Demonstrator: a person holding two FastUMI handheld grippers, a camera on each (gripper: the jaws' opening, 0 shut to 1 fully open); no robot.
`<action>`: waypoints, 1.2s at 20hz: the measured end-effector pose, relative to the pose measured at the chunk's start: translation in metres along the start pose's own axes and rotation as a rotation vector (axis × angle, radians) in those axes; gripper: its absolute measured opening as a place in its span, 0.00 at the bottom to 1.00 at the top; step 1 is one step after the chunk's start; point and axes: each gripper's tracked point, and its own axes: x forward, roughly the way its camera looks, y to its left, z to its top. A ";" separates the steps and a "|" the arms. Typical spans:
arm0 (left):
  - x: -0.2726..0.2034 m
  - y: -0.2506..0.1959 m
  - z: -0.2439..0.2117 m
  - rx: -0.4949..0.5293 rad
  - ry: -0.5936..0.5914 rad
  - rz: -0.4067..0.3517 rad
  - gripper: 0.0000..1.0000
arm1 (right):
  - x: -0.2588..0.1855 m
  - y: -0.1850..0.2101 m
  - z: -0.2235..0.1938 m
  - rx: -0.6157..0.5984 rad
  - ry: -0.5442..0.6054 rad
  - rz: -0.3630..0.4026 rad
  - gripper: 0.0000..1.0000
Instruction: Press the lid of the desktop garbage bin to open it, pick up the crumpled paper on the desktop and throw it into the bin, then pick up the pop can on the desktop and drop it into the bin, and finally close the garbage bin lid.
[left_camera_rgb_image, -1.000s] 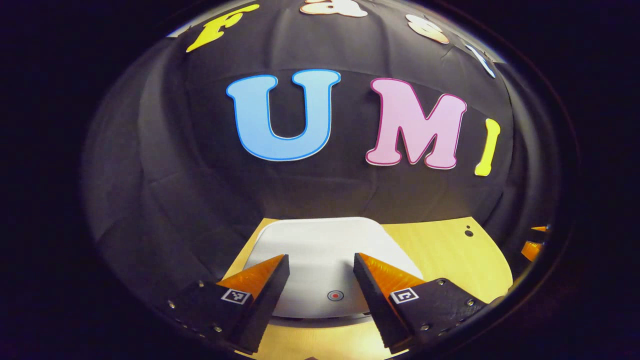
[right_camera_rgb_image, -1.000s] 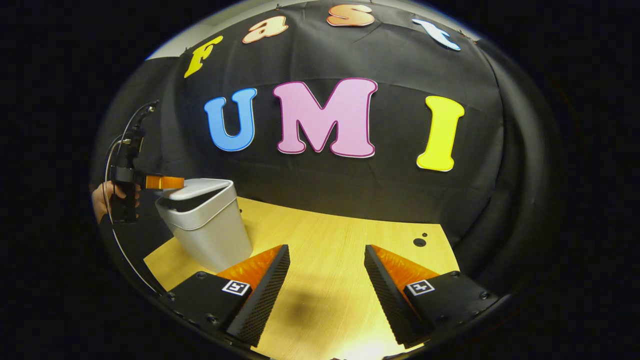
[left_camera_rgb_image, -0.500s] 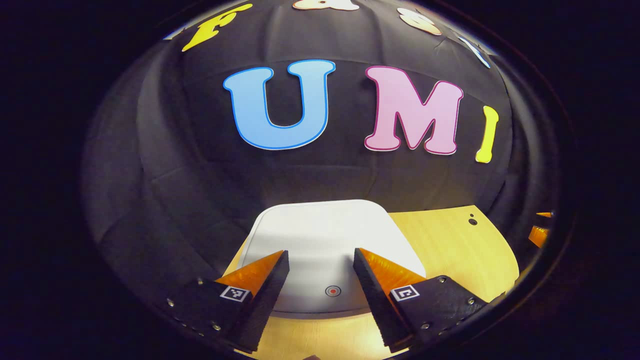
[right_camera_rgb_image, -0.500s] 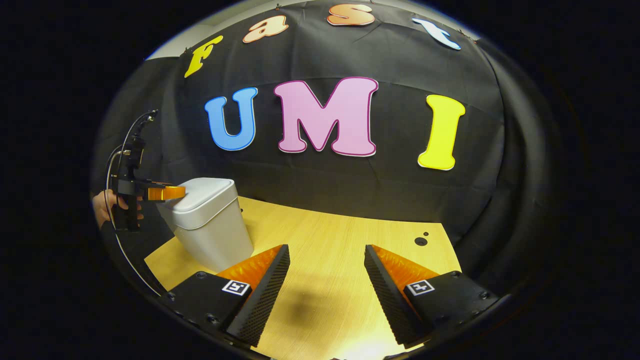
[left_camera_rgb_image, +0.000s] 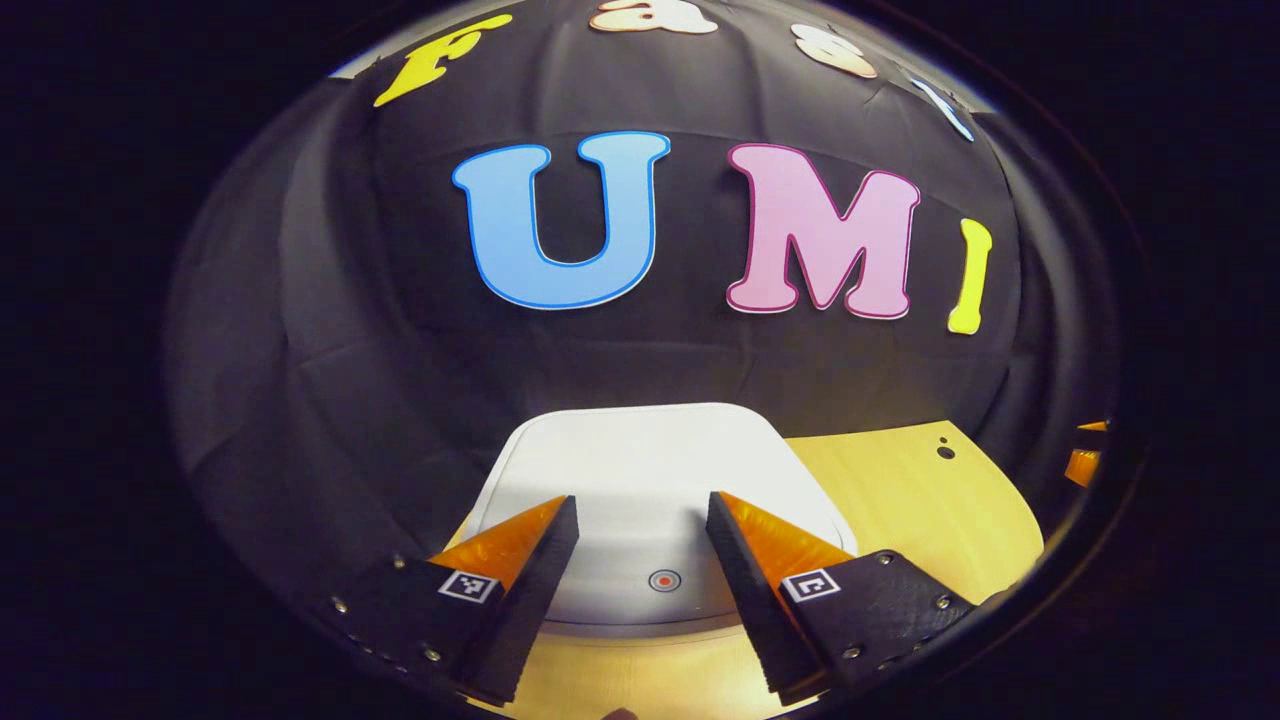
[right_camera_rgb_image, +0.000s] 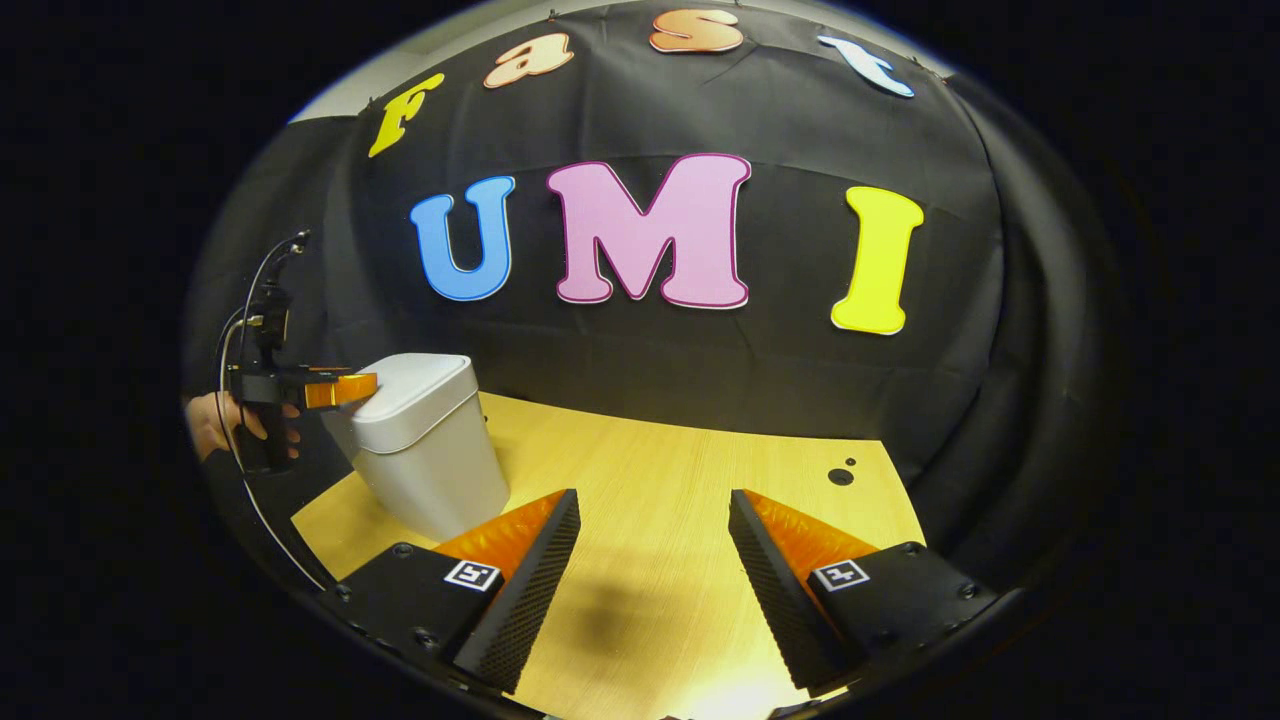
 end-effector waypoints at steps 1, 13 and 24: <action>0.001 0.000 0.000 0.012 -0.013 0.005 0.87 | -0.002 0.000 0.000 -0.005 -0.002 0.001 0.97; -0.071 -0.045 0.058 0.021 -0.216 -0.017 0.86 | -0.047 0.008 0.041 -0.087 -0.139 -0.024 0.97; -0.184 -0.108 0.042 -0.003 -0.309 -0.045 0.86 | -0.098 0.061 0.063 -0.107 -0.317 -0.015 0.98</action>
